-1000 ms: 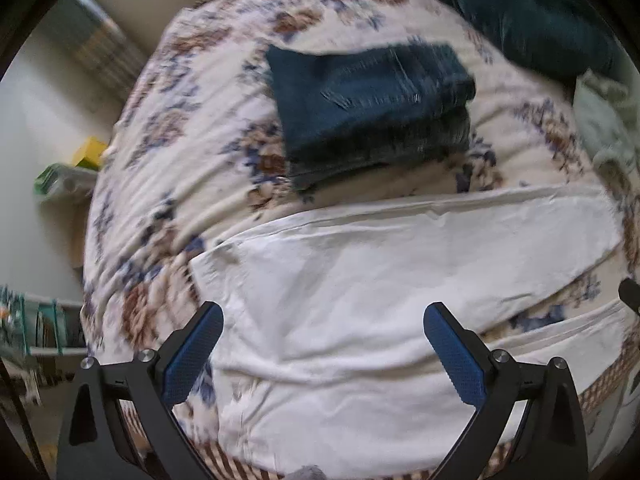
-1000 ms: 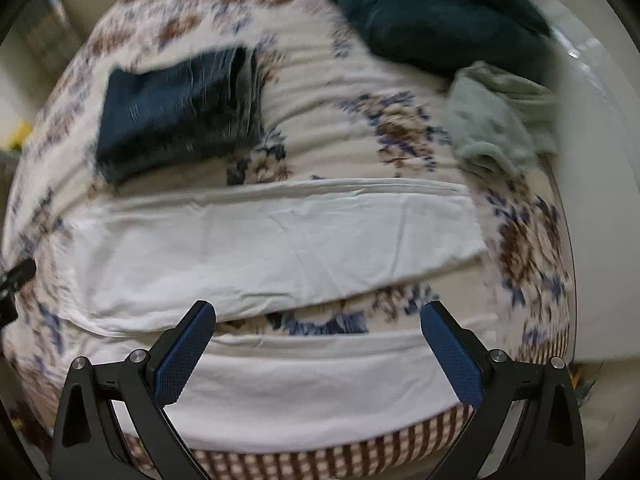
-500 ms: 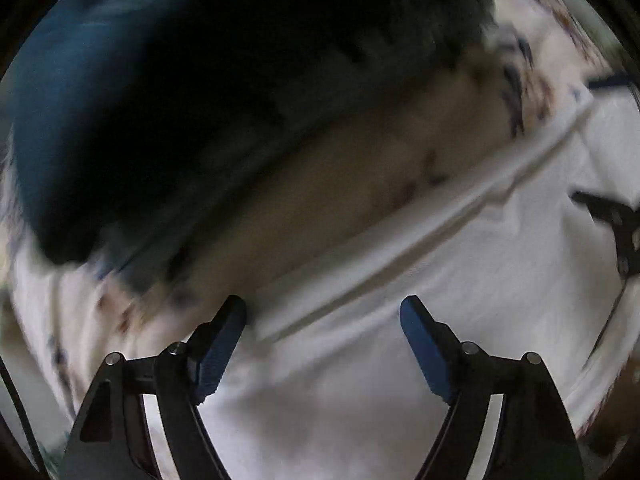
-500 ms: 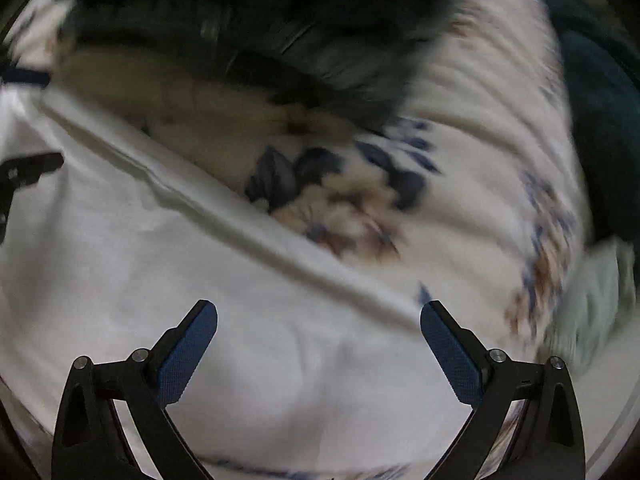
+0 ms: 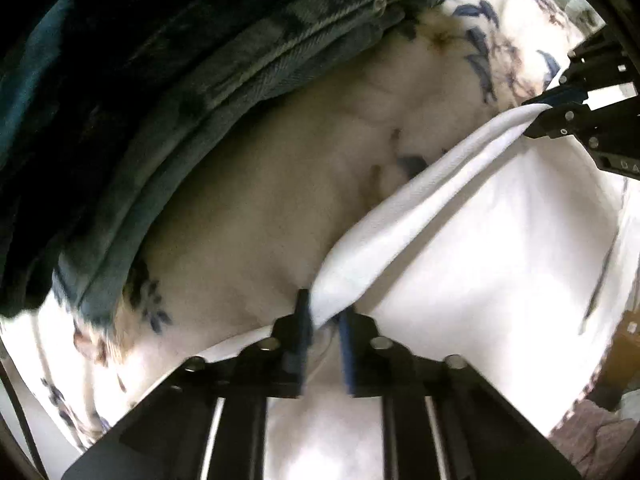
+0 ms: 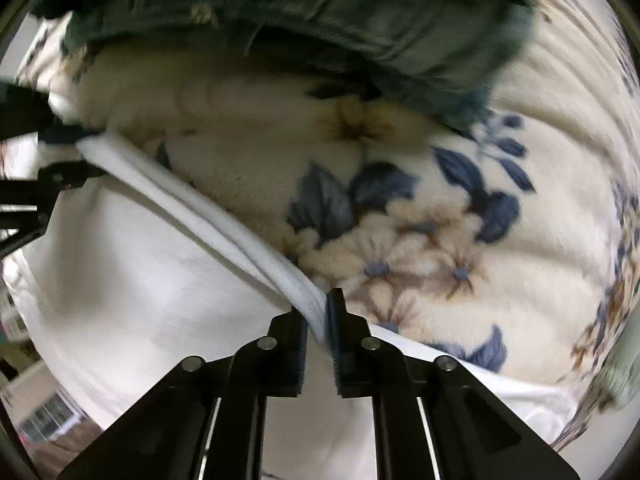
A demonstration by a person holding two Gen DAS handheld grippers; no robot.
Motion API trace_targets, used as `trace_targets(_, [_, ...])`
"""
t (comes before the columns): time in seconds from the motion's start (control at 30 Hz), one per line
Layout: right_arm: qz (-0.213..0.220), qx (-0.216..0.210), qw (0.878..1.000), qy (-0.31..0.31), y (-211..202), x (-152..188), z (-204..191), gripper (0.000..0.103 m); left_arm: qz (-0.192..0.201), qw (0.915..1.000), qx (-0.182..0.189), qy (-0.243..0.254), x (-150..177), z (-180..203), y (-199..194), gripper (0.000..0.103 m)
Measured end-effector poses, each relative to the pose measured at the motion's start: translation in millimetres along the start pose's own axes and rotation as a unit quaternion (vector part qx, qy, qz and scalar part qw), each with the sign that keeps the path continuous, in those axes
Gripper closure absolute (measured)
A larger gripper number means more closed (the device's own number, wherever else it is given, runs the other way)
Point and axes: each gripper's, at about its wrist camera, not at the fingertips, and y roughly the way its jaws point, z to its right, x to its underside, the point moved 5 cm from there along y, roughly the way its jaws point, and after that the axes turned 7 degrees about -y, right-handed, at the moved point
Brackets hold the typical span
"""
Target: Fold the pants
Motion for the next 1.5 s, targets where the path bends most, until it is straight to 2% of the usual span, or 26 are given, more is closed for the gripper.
trace_targets(0.17, [0.027,-0.026,0.998,0.053,-28,14,8,0.095,0.033,0.9985,0.005,-0.044,24,2,-44,0.097])
trace_targets(0.33, [0.044,-0.029,0.995,0.083,-50,32,10,0.096,0.057,0.9941,0.010,-0.092,66,15,-90,0.097])
trace_targets(0.43, [0.056,-0.029,0.993,0.103,-61,59,-6,0.097,0.063,0.9886,0.026,-0.134,105,31,-107,0.097])
trace_targets(0.5, [0.066,-0.025,0.992,0.105,-78,94,-39,0.097,0.073,0.9824,0.035,-0.169,130,28,-121,0.097])
trace_targets(0.6, [0.080,-0.015,0.991,0.105,-100,143,-80,0.097,0.073,0.9711,0.053,-0.221,169,56,-112,0.097])
trace_targets(0.7, [0.082,-0.014,0.990,0.117,-97,189,-121,0.097,0.063,0.9600,0.074,-0.263,217,87,-101,0.097])
trace_targets(0.77, [0.078,-0.014,0.989,0.125,-86,212,-145,0.097,0.050,0.9549,0.084,-0.280,241,104,-81,0.097])
trace_targets(0.83, [0.063,-0.013,0.989,0.130,-63,241,-169,0.097,0.033,0.9553,0.085,-0.281,263,124,-55,0.097])
trace_targets(0.97, [0.026,-0.016,0.989,0.145,-9,290,-203,0.097,-0.017,0.9457,0.105,-0.307,297,148,7,0.097])
trace_targets(1.03, [0.012,-0.013,0.989,0.149,17,308,-214,0.097,-0.022,0.9491,0.095,-0.300,302,158,33,0.097])
trace_targets(1.1, [0.001,-0.013,0.988,0.154,38,317,-218,0.097,-0.014,0.9540,0.081,-0.288,301,161,41,0.097])
trace_targets(1.17, [-0.005,-0.009,0.988,0.157,51,318,-218,0.096,-0.013,0.9543,0.075,-0.289,295,161,41,0.094])
trace_targets(1.2, [-0.008,-0.013,0.985,0.169,55,319,-215,0.096,-0.012,0.9536,0.066,-0.293,292,160,38,0.092])
trace_targets(1.23, [-0.010,-0.021,0.983,0.184,58,319,-212,0.092,-0.010,0.9502,0.063,-0.305,291,158,34,0.091])
trace_targets(1.3, [-0.015,-0.028,0.980,0.195,60,317,-209,0.090,-0.003,0.9426,0.060,-0.328,289,158,26,0.090])
trace_targets(1.37, [-0.020,-0.028,0.981,0.190,58,315,-210,0.080,-0.001,0.9385,0.043,-0.343,288,162,19,0.085])
trace_targets(1.4, [-0.019,-0.036,0.981,0.188,56,314,-212,0.053,0.003,0.9375,0.038,-0.346,288,163,16,0.080])
trace_targets(1.43, [-0.010,-0.049,0.981,0.187,52,313,-213,0.017,0.009,0.9358,0.028,-0.351,287,164,11,0.069])
trace_targets(1.47, [0.000,-0.055,0.981,0.185,47,312,-215,0.008,0.017,0.9344,0.019,-0.355,287,166,7,0.063])
trace_targets(1.5, [0.020,-0.059,0.982,0.178,38,314,-216,0.008,0.026,0.9330,0.008,-0.359,286,167,0,0.049])
